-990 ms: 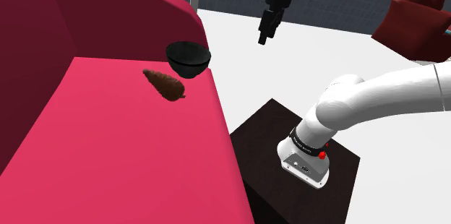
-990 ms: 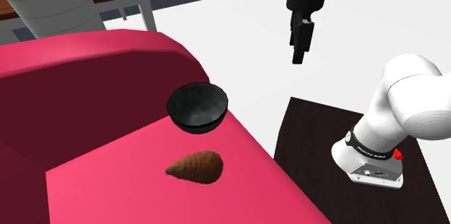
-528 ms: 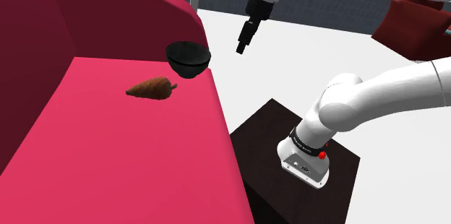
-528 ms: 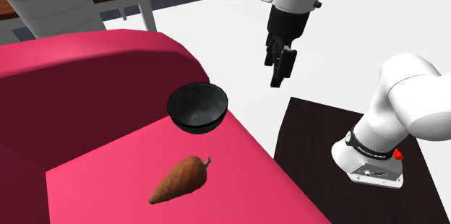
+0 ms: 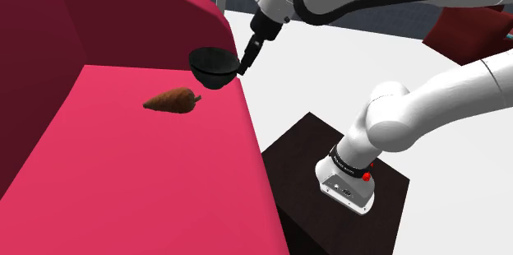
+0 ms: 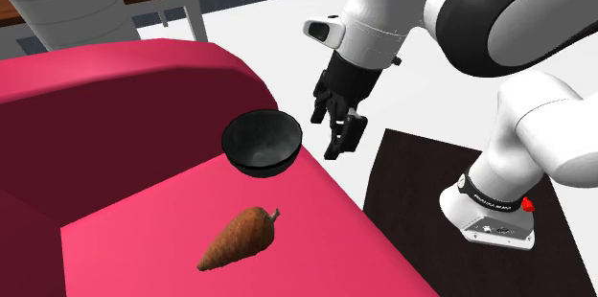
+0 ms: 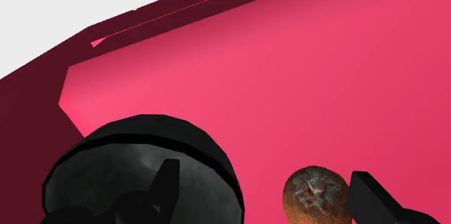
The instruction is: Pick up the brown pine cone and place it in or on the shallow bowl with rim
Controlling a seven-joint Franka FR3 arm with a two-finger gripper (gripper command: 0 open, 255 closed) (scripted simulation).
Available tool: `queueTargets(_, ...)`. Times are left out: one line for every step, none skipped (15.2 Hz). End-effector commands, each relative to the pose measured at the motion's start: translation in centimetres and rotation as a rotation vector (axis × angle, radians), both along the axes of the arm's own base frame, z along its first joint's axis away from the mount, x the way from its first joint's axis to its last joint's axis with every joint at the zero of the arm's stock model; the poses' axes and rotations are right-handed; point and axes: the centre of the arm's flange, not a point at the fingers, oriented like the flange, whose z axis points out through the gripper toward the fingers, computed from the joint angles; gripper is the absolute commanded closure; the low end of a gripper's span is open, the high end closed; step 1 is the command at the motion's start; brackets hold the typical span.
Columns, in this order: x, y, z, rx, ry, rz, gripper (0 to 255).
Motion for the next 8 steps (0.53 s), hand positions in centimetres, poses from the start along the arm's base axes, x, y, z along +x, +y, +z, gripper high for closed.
queueTargets(0.3,2.0,-0.6,0.021,-0.054,0.051,0)
queueTargets(0.5,3.0,-1.0,0.03,-0.079,0.077,0)
queueTargets(0.6,4.0,-1.3,0.04,-0.103,0.102,0)
queueTargets(0.7,5.0,-1.7,0.049,-0.127,0.127,0)
queueTargets(0.8,6.0,-2.1,0.058,-0.152,0.153,0)
queueTargets(0.9,7.0,-2.4,0.068,-0.176,0.178,0)
queueTargets(1.0,8.0,-2.7,0.077,-0.201,0.203,0)
queueTargets(1.0,9.0,-3.0,0.087,-0.225,0.229,0)
